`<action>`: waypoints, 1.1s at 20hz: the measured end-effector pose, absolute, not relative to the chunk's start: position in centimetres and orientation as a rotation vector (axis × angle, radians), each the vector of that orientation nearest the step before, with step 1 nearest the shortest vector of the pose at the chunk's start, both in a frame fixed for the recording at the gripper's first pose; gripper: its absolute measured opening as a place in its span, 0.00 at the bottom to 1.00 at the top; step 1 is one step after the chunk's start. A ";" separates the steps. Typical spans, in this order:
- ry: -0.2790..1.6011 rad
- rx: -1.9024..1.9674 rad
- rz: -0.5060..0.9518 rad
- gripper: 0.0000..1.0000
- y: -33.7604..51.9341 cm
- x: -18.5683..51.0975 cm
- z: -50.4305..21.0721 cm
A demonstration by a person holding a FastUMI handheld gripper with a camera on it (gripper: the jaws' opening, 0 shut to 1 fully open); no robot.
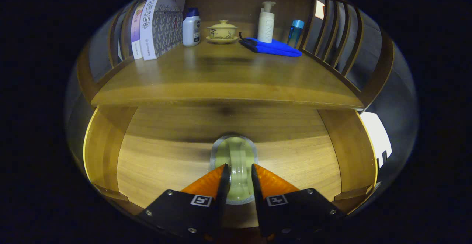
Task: Pull open the drawer, take out the items inside it, and place them on the countertop above the cabinet.
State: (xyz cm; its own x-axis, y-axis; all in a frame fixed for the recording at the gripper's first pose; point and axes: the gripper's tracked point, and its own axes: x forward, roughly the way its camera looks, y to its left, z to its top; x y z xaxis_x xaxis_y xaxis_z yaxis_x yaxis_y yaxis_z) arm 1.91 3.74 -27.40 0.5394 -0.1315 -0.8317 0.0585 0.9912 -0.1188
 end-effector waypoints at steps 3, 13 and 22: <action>0.946 -0.074 -0.076 0.21 4.8 1.8 -27.3; 0.789 -0.012 -0.065 0.12 6.3 -0.6 -22.4; 0.562 -0.039 -0.126 0.12 3.8 2.8 -11.8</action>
State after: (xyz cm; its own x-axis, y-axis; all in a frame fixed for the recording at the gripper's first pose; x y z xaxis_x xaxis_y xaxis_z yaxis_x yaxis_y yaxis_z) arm 2.77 3.76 -11.76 0.8386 -0.1298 -0.5291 0.1085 0.9915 -0.0713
